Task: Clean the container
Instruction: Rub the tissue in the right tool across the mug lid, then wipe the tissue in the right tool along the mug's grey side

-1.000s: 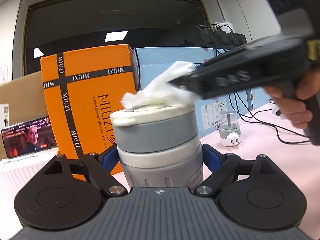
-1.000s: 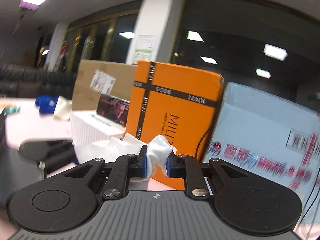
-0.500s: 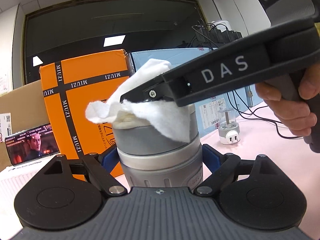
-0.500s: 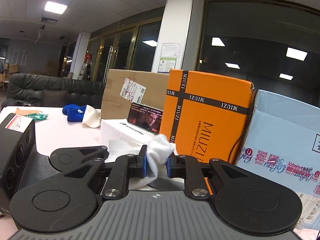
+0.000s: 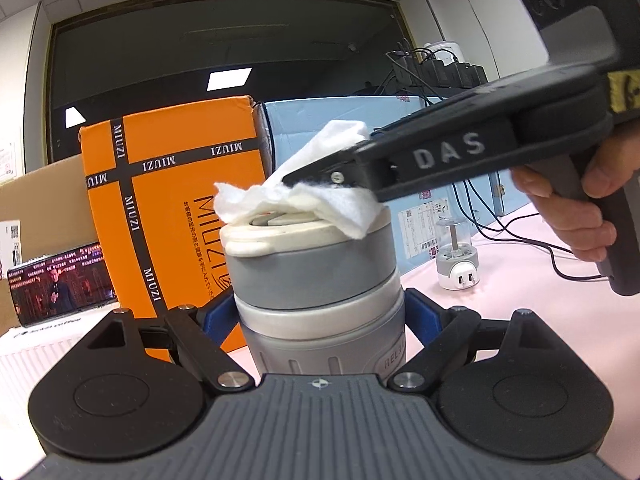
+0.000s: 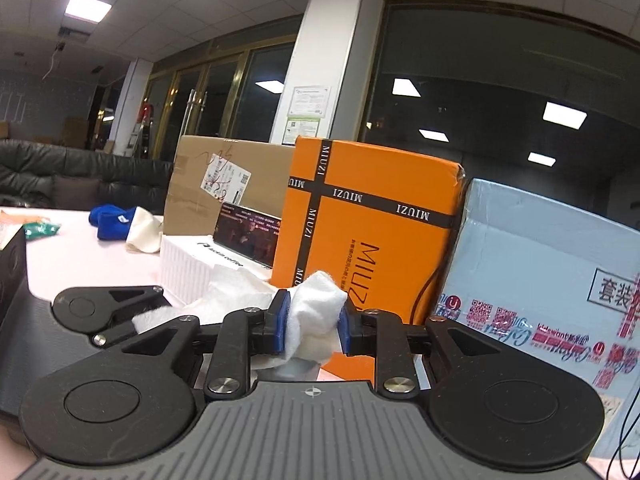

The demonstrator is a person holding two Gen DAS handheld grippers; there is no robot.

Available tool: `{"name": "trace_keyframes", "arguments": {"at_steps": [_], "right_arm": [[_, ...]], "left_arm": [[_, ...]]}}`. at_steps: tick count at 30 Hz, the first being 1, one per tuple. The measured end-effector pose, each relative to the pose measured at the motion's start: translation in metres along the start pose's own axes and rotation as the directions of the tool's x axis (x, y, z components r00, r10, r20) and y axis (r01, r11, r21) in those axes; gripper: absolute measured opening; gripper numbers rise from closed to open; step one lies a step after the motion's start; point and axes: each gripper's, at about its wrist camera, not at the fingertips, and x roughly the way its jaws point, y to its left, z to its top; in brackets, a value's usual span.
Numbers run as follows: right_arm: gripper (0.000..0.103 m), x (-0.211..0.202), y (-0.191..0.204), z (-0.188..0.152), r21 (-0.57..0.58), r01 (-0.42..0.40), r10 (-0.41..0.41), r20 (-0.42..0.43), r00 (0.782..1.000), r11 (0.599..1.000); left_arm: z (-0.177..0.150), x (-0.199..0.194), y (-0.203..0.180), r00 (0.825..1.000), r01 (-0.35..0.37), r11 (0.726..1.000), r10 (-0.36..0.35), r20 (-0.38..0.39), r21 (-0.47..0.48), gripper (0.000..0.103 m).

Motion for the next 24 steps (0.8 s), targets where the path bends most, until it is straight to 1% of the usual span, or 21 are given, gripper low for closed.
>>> {"name": "trace_keyframes", "arguments": {"at_steps": [8,10,14,17,19,21,24], "right_arm": [[0.021,-0.014,0.008,-0.004,0.015,0.039,-0.039,0.003,0.999,0.999],[0.021,-0.017,0.008,-0.008,0.046,0.051,-0.052,0.015,0.999,0.998],[0.021,-0.029,-0.003,-0.021,0.174,0.083,-0.092,0.045,0.995,0.981],[0.021,-0.032,-0.015,-0.034,0.304,0.076,-0.098,0.058,0.993,0.949],[0.021,-0.03,-0.022,-0.044,0.384,0.056,-0.082,0.051,0.995,0.921],[0.021,-0.027,-0.029,-0.053,0.459,0.034,-0.061,0.045,0.997,0.888],[0.021,-0.023,-0.033,-0.06,0.526,0.021,-0.029,0.007,1.0,0.85]], "left_arm": [[0.0,0.0,0.006,1.0,0.006,0.999,-0.006,-0.005,-0.037,0.084],[-0.001,-0.001,0.006,1.0,0.009,0.999,-0.009,-0.005,-0.042,0.084],[-0.001,-0.002,0.005,1.0,0.01,0.999,-0.011,-0.004,-0.044,0.084],[-0.001,-0.003,0.006,1.0,0.014,0.999,-0.014,0.0,-0.051,0.086],[0.0,-0.004,0.008,1.0,0.017,0.998,-0.016,0.011,-0.06,0.091],[0.0,-0.007,0.01,0.999,0.021,0.997,-0.019,0.026,-0.071,0.092],[0.001,-0.011,0.015,0.998,0.049,0.994,-0.045,0.042,-0.102,0.092]]}}
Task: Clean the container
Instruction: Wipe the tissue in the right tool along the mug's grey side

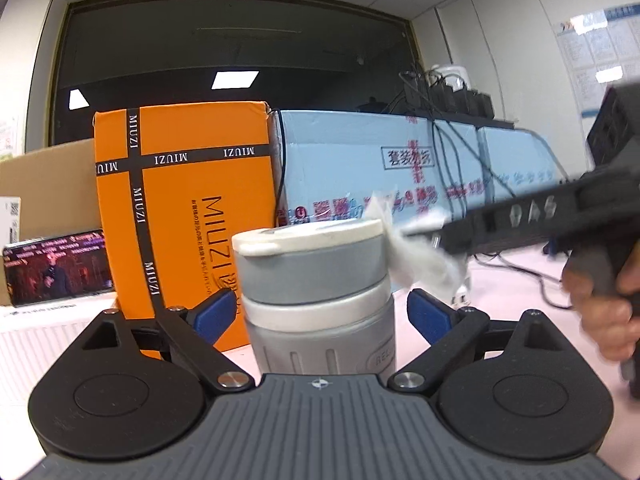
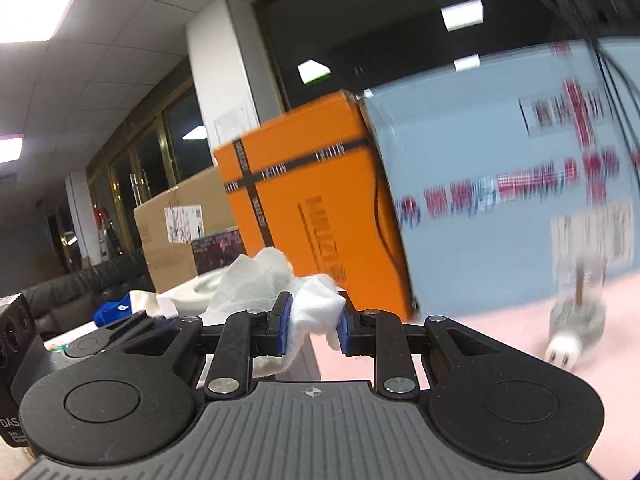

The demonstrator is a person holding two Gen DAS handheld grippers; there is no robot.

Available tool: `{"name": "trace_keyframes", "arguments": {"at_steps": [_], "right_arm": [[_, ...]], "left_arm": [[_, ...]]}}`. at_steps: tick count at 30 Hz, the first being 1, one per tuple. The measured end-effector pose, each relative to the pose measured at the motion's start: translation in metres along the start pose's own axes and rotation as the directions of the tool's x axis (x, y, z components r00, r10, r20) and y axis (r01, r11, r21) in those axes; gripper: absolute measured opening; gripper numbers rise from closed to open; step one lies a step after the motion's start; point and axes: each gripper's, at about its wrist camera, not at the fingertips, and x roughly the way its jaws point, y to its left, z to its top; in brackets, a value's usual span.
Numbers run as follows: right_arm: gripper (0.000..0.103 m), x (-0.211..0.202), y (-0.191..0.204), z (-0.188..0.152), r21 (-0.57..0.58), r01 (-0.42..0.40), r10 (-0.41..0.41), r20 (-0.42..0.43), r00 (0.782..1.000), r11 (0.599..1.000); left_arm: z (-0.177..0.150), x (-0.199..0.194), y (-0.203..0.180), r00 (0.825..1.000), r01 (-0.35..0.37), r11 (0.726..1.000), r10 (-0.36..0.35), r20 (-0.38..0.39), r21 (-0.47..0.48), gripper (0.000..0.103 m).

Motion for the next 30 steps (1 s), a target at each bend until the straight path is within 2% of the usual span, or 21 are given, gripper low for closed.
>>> {"name": "trace_keyframes", "arguments": {"at_steps": [5,13,14,15,19,22,26,30], "right_arm": [[0.021,0.007,-0.008,-0.012,0.098,0.008,-0.002,-0.059,0.998,0.995],[0.021,0.017,-0.019,-0.028,0.22,0.07,-0.034,-0.163,0.986,0.973],[0.021,0.019,-0.02,-0.031,0.233,0.081,-0.039,-0.182,0.983,0.969],[0.021,0.022,-0.021,-0.035,0.249,0.096,-0.043,-0.208,0.977,0.964],[0.02,0.034,-0.031,-0.047,0.322,0.143,-0.044,-0.296,0.954,0.936],[0.02,0.031,-0.042,-0.047,0.423,0.123,0.003,-0.285,0.958,0.898],[0.02,0.024,-0.048,-0.044,0.515,0.062,0.069,-0.23,0.971,0.855],[0.018,0.016,-0.05,-0.043,0.603,-0.045,0.161,-0.139,0.977,0.796]], "left_arm": [[0.0,-0.004,0.004,1.0,0.01,0.999,-0.009,0.028,-0.039,0.093],[0.002,-0.008,0.003,0.998,0.006,0.999,-0.003,0.064,-0.045,0.093],[0.003,-0.009,0.004,0.997,0.005,0.999,-0.001,0.072,-0.052,0.095],[0.004,-0.01,0.006,0.997,0.003,0.998,0.002,0.08,-0.062,0.103],[0.011,-0.016,0.011,0.993,-0.017,0.996,0.027,0.117,-0.086,0.103],[0.022,-0.017,0.016,0.988,-0.048,0.994,0.062,0.142,-0.103,0.103],[0.036,-0.007,0.03,0.989,-0.114,0.981,0.128,0.079,-0.154,0.103],[0.043,0.005,0.034,0.99,-0.133,0.985,0.137,0.023,-0.113,0.103]]}}
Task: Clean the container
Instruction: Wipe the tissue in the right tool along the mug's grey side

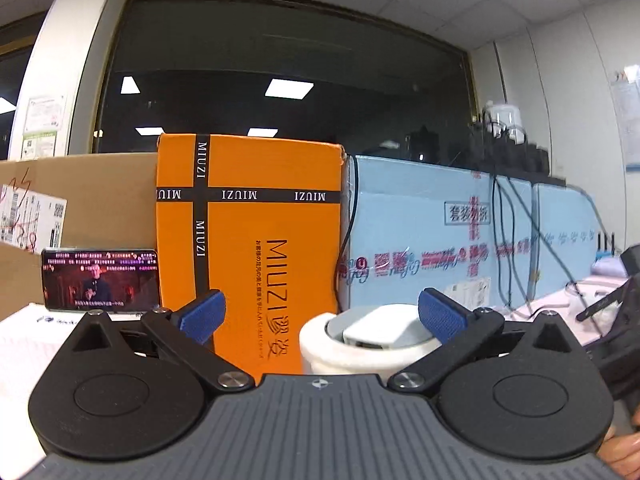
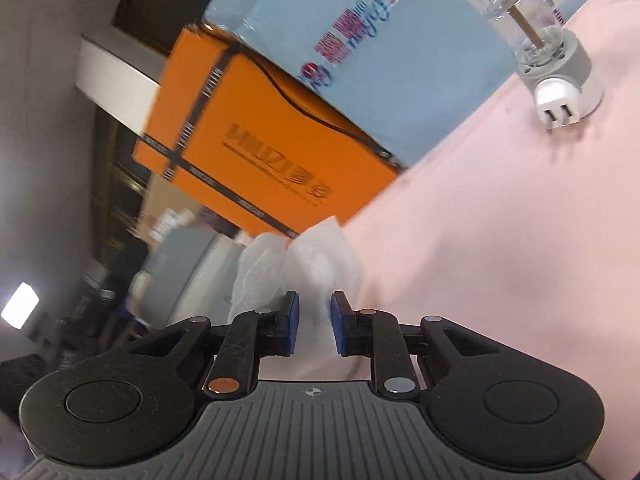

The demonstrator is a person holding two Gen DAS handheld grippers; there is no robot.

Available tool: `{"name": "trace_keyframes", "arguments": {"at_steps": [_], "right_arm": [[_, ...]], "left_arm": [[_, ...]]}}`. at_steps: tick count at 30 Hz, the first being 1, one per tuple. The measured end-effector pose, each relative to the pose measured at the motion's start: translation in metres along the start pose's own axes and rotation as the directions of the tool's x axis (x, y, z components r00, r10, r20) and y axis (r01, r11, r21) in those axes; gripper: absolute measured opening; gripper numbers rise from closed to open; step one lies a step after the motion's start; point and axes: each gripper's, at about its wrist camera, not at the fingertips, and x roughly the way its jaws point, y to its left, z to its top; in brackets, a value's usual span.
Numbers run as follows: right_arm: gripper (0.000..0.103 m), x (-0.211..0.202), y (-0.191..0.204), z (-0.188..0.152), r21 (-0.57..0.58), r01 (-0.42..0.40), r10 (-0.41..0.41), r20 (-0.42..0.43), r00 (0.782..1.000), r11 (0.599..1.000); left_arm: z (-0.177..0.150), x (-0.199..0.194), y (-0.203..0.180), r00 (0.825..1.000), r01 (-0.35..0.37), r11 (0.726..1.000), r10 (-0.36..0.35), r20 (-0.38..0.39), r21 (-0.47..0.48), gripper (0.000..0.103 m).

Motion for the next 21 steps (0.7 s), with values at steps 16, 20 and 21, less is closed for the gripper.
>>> {"name": "trace_keyframes", "arguments": {"at_steps": [16,20,21], "right_arm": [[0.04,-0.007,-0.002,0.005,0.026,-0.036,0.036,0.023,0.999,0.999],[0.05,-0.006,-0.008,0.004,0.045,-0.036,0.036,-0.013,0.999,0.998],[0.052,-0.006,-0.008,0.005,0.034,-0.028,0.029,-0.021,0.999,0.999]], "left_arm": [[-0.001,0.022,0.014,0.992,0.104,0.992,-0.108,-0.065,-0.069,0.103],[-0.002,0.022,0.017,0.989,0.126,0.988,-0.132,-0.063,-0.086,0.103],[-0.002,0.022,0.017,0.989,0.129,0.988,-0.135,-0.063,-0.09,0.103]]}}
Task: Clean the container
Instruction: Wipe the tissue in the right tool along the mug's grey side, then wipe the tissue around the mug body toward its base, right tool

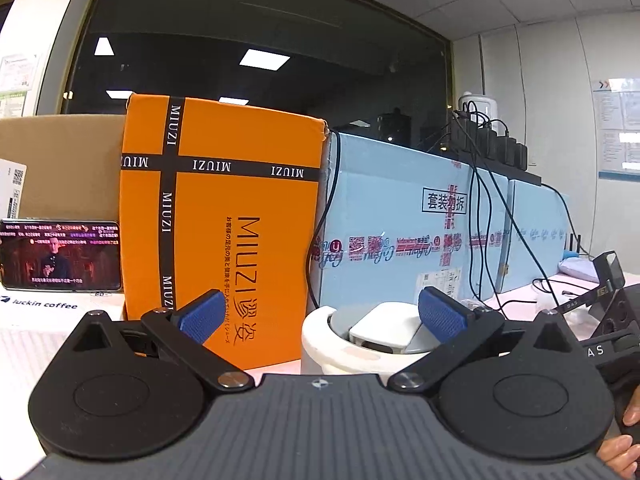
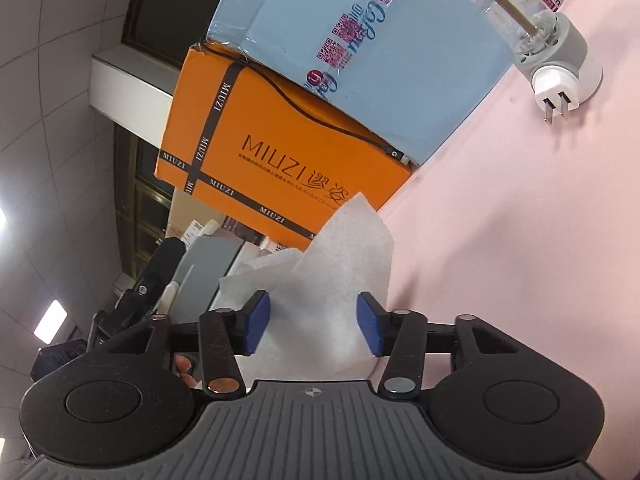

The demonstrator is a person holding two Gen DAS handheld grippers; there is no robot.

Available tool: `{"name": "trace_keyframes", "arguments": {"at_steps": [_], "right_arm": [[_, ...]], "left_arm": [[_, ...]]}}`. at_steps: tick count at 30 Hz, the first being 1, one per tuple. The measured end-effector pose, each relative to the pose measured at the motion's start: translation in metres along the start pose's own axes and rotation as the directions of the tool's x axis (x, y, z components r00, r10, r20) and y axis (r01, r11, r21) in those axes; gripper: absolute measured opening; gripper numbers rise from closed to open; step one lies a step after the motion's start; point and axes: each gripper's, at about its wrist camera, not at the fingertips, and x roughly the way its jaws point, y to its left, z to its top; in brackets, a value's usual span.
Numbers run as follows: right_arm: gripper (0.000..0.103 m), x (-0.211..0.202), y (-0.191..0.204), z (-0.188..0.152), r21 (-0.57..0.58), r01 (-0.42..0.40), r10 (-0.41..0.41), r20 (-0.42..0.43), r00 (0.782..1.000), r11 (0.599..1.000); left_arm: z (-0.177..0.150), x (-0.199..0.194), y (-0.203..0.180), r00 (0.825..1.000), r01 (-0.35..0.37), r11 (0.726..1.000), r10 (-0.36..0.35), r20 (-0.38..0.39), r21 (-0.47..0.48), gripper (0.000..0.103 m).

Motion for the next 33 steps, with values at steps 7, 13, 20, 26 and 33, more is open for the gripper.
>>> {"name": "trace_keyframes", "arguments": {"at_steps": [7,13,20,26,33], "right_arm": [[0.064,0.007,0.0,0.003,-0.076,-0.053,0.044,-0.114,0.993,0.996],[0.068,0.009,0.015,-0.004,-0.213,-0.052,0.027,-0.119,0.993,0.976],[0.07,0.012,0.016,-0.006,-0.238,-0.07,0.046,-0.105,0.993,0.969],[0.056,0.012,0.018,-0.007,-0.253,-0.09,0.062,-0.116,0.991,0.963],[0.033,0.011,0.027,-0.012,-0.335,-0.081,0.036,-0.138,0.99,0.939]], "left_arm": [[0.0,0.002,0.0,1.0,0.009,1.0,-0.009,0.0,-0.003,0.103],[0.0,0.0,-0.001,1.0,0.009,1.0,-0.009,0.004,0.003,0.103],[0.0,0.001,-0.001,1.0,0.006,1.0,-0.006,0.006,-0.005,0.103],[0.0,0.001,-0.001,1.0,0.009,1.0,-0.009,0.009,-0.004,0.103],[-0.002,0.001,0.003,1.0,0.012,1.0,-0.012,0.01,-0.016,0.103]]}}
